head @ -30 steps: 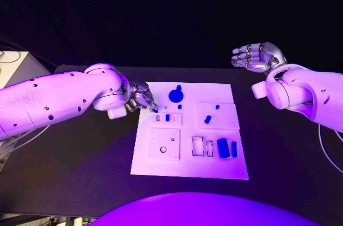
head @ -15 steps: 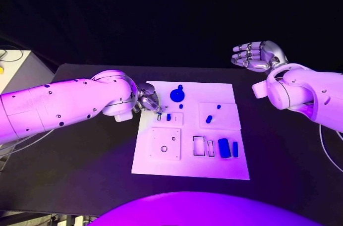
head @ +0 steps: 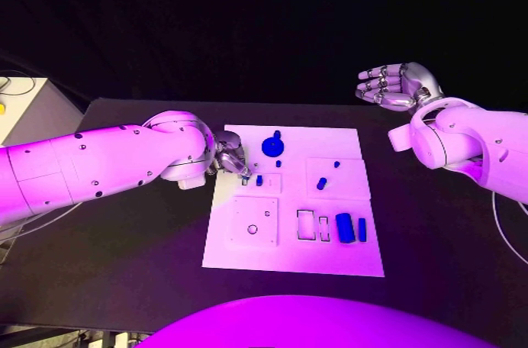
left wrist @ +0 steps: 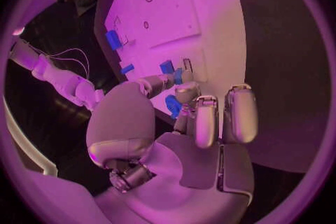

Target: Assemble the parts on the task board

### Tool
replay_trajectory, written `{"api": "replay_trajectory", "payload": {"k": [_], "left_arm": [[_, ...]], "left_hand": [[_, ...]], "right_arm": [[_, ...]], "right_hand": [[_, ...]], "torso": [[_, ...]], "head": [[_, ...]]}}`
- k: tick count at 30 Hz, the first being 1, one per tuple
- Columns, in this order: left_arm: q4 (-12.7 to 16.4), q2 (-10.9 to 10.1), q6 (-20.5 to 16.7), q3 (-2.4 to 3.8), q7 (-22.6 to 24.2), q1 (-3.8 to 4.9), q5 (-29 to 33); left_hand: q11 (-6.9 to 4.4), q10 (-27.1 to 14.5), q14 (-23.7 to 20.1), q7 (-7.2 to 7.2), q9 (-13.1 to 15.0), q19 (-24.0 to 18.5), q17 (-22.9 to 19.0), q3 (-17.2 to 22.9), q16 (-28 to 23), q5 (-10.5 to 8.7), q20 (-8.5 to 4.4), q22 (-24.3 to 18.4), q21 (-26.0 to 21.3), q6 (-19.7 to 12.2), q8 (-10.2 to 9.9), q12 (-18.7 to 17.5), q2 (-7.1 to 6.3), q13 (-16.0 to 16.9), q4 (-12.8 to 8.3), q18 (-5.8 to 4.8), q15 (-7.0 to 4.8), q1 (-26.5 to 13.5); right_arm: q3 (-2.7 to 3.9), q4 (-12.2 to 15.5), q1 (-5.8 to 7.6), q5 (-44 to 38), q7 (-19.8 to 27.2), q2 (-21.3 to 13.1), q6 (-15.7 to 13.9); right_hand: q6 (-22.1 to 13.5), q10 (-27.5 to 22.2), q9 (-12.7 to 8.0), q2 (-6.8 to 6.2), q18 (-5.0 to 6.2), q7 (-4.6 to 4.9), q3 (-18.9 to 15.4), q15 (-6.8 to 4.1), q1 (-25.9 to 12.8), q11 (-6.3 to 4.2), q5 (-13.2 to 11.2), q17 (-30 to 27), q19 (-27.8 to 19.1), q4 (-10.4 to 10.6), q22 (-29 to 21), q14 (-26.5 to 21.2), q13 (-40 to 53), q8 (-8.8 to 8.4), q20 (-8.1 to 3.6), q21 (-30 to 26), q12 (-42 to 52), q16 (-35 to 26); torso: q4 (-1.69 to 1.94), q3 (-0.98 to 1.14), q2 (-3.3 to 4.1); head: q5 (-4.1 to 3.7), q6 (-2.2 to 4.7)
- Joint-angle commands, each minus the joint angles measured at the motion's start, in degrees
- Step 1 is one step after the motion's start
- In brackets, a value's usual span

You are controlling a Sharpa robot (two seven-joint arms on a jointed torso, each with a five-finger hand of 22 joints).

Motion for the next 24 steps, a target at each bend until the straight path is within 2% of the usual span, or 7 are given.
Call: {"api": "replay_trajectory", "payload": {"k": [1, 5, 24], "left_arm": [[0.18, 0.07, 1.52, -0.02, -0.10, -0.17, -1.64], [0.19, 0.03, 1.41, -0.03, -0.14, -0.29, -1.96], [0.30, -0.31, 1.54, -0.03, -0.18, -0.92, -2.43]], "left_hand": [[0.06, 0.36, 5.59, -0.66, -0.08, 0.39, 13.52, 10.85, 0.34, 0.43, 0.13, 0.66, 0.34, 1.11, 0.37, 0.28, 0.57, 0.04, -10.51, -0.36, -0.52, 0.18], [0.05, 0.42, 5.61, -0.67, -0.08, 0.41, 13.57, 10.88, 0.36, 0.45, 0.12, 0.69, 0.36, 1.12, 0.38, 0.37, 0.57, 0.19, -10.53, -0.37, -0.53, 0.16], [-0.01, 0.58, 5.60, -0.73, -0.13, 0.56, 13.54, 11.40, 0.35, 0.67, 0.07, 0.89, 0.47, 1.32, 0.44, 0.43, 0.54, 0.27, -10.80, -0.41, -0.58, -0.16]], "right_arm": [[0.01, 0.04, 0.02, -0.82, 1.39, 0.02, -0.14], [0.01, 0.04, 0.02, -0.84, 1.47, 0.03, -0.13], [0.00, 0.06, 0.01, -0.84, 1.50, 0.00, 0.10]], "right_hand": [[-0.47, -0.41, -0.08, -0.10, 0.21, 3.80, -0.27, 0.27, -0.61, -0.15, 0.27, -0.05, -0.26, -0.08, -0.05, -0.14, -0.07, -0.21, -0.07, -0.28, -0.24, -0.20], [-0.47, -0.41, -0.08, -0.10, 0.21, 3.80, -0.27, 0.27, -0.61, -0.15, 0.27, -0.05, -0.26, -0.08, -0.05, -0.14, -0.07, -0.21, -0.07, -0.28, -0.24, -0.20], [-0.51, -0.50, -0.14, -0.04, 0.19, 3.94, -0.46, 0.30, -0.66, -0.07, 0.29, -0.16, -0.20, -0.13, -0.23, -0.10, -0.06, -0.30, -0.07, -0.26, -0.22, -0.29]], "torso": [[0.06, -0.01, 0.03], [0.05, -0.08, 0.00], [0.01, -0.08, 0.00]], "head": [[-0.14, 0.00], [-0.13, 0.00], [-0.21, 0.00]]}}
